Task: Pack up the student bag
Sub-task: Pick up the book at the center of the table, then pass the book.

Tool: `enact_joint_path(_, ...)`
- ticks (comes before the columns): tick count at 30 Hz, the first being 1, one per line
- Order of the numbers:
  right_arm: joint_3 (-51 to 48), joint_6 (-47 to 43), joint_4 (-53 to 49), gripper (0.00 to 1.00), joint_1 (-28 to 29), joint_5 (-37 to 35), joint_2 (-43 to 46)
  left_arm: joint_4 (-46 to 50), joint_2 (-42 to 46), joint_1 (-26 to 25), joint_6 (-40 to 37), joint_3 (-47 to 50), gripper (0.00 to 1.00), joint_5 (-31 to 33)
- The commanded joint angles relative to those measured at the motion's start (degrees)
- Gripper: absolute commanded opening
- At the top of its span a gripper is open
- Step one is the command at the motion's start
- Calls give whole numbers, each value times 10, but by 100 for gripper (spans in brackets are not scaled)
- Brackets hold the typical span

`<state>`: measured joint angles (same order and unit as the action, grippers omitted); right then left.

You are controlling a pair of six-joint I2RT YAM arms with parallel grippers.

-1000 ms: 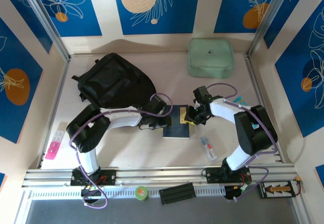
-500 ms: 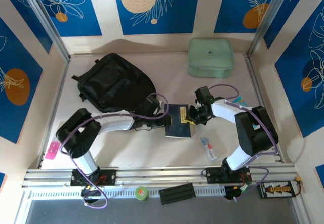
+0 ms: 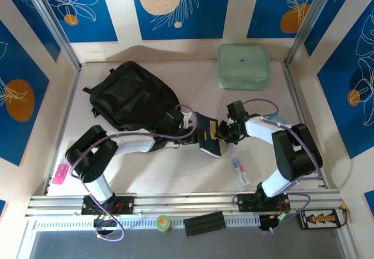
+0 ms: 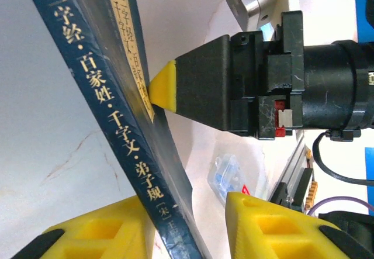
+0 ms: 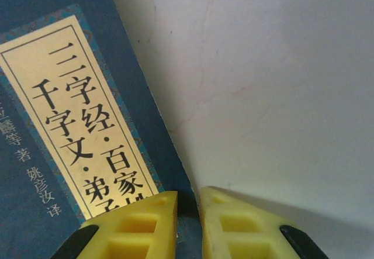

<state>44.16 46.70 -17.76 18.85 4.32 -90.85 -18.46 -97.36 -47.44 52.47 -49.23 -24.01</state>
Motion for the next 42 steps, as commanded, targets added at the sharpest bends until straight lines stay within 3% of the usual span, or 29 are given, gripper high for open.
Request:
enact_joint_path(1,-24,10,-24,18,5,-5,-12,20,-4,-7,-12,-22,34,-6)
enact_joint_path(4,-25,10,-24,18,1,-7,-8,118,-5,-6,-29,-43,31,41)
enact_joint_path(8,-26,6,-24,18,-3,-6,-3,146,-3,-6,-30,-46,29,55)
enact_joint_path(14,-25,-13,-29,21,-19,-9,34,166,14,1,-32,-51,7,81)
enact_joint_path(16,-27,-24,-24,26,-23,-11,66,173,25,5,-38,-56,0,91)
enact_joint_path(23,-62,-11,58,59,-38,42,196,188,89,41,-50,-80,0,134)
enact_joint_path(28,-84,53,183,74,-38,148,234,135,123,113,12,-67,0,102)
enact_joint_path(33,-91,153,303,81,-12,206,215,22,148,163,103,-25,0,78)
enact_joint_path(37,-103,241,429,86,19,206,191,-66,173,179,176,13,0,92)
enact_joint_path(42,-106,322,544,86,61,157,159,-107,192,180,227,30,0,105)
